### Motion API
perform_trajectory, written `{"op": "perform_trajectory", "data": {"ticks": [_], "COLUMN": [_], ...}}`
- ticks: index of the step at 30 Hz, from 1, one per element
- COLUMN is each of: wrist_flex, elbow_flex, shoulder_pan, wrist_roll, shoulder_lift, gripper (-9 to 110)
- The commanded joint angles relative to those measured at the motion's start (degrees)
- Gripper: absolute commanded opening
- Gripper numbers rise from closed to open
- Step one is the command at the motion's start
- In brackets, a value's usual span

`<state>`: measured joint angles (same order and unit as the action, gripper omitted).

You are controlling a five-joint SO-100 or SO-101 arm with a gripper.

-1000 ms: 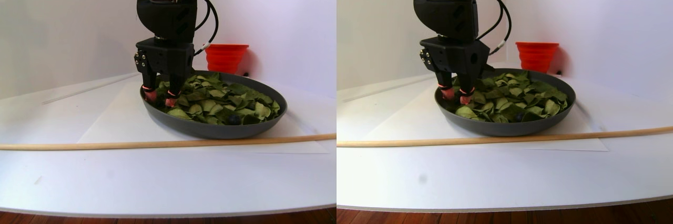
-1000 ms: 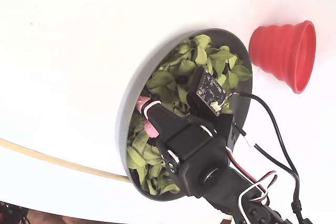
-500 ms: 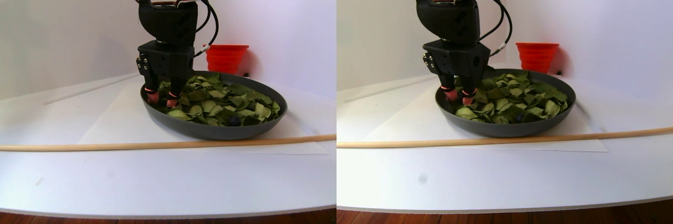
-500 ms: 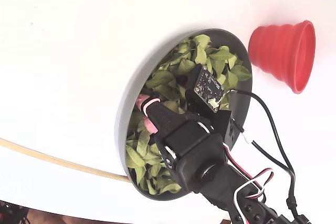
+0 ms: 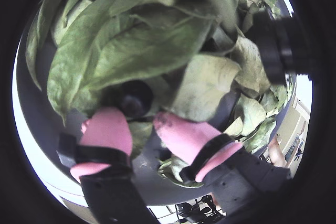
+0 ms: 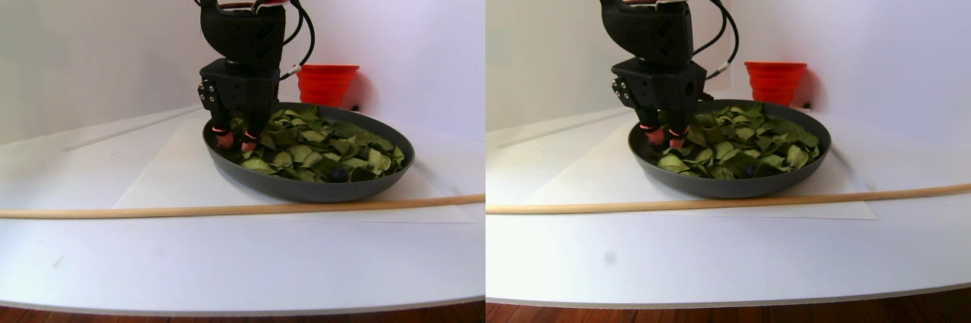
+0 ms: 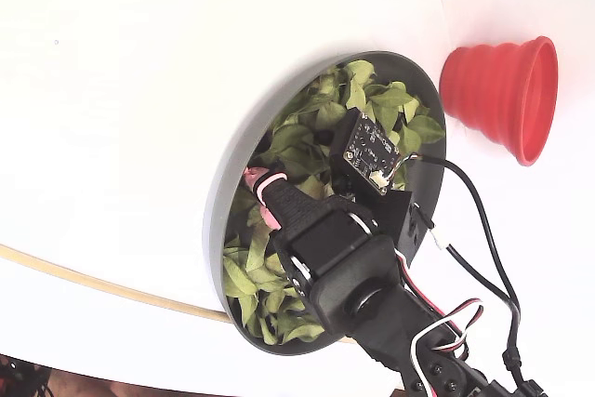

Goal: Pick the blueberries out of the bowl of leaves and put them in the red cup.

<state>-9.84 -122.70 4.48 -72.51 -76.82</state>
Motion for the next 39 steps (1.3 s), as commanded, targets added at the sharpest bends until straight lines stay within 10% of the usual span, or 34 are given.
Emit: {"op": "perform_trajectory", "data": {"ticks": [1,39], "wrist_flex": [-0.4,2.4], "elbow_flex": [1.2,-4.0], "shoulder_pan": [1.4,2.2], "wrist_roll": [-0.7,-6.2], "shoulder_lift": [0.4,-12.3], "gripper": [11,8]}}
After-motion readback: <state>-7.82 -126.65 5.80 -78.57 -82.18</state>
